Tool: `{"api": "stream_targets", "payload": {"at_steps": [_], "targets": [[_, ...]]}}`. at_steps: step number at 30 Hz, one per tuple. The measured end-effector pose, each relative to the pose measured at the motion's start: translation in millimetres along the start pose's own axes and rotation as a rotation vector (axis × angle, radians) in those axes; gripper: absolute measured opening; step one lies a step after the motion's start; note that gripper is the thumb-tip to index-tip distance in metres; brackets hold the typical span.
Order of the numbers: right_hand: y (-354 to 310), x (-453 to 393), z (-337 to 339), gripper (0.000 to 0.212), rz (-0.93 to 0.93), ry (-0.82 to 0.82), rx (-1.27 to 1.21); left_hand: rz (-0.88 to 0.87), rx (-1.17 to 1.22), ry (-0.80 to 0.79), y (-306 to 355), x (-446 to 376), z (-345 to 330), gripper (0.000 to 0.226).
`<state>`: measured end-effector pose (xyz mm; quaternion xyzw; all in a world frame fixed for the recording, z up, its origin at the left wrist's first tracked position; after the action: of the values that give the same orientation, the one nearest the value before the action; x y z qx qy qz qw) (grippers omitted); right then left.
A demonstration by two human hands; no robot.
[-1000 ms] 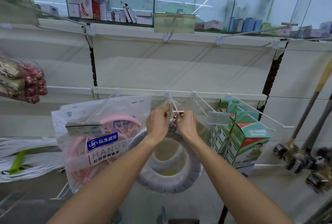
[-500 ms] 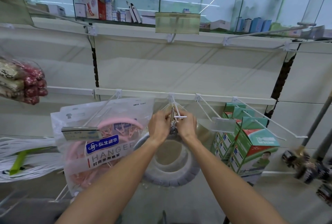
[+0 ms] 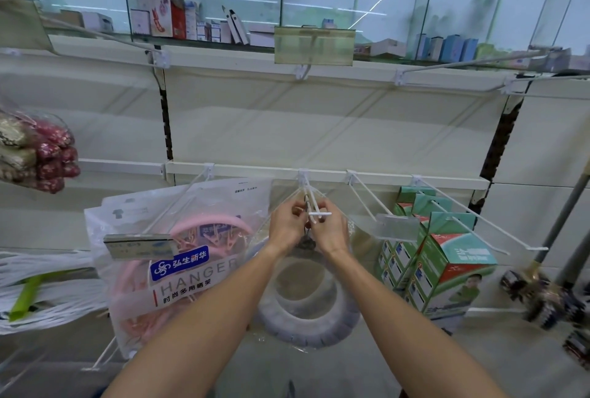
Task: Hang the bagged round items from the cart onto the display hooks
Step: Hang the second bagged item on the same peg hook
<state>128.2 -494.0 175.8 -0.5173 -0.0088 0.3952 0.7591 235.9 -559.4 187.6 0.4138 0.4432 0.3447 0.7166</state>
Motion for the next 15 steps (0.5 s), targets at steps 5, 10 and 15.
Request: {"api": "stream_targets", "payload": {"at_steps": [5, 10, 15], "targets": [[-9, -4, 1, 0.018, 0.046, -0.062, 0.0, -0.018, 0.067, 0.004, 6, -2, 2, 0.018], [-12, -5, -2, 0.018, 0.082, -0.078, 0.038, -0.036, 0.061, 0.024, 5, -2, 5, 0.016], [-10, -3, -3, 0.023, 0.08, -0.068, 0.049, -0.059, 0.046, 0.014, 5, 1, 6, 0.016]]}}
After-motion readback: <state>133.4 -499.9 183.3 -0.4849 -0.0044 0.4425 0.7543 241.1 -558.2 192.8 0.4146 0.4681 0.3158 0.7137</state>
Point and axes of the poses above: each hand's wrist, its own x-axis away from the middle knuckle, its own z-axis out of the back of the hand, y = z × x, the point moved 6 cm from there along -x, towards the middle knuckle, and after that the axes turned 3 degrees about x, right-handed, at the moved point
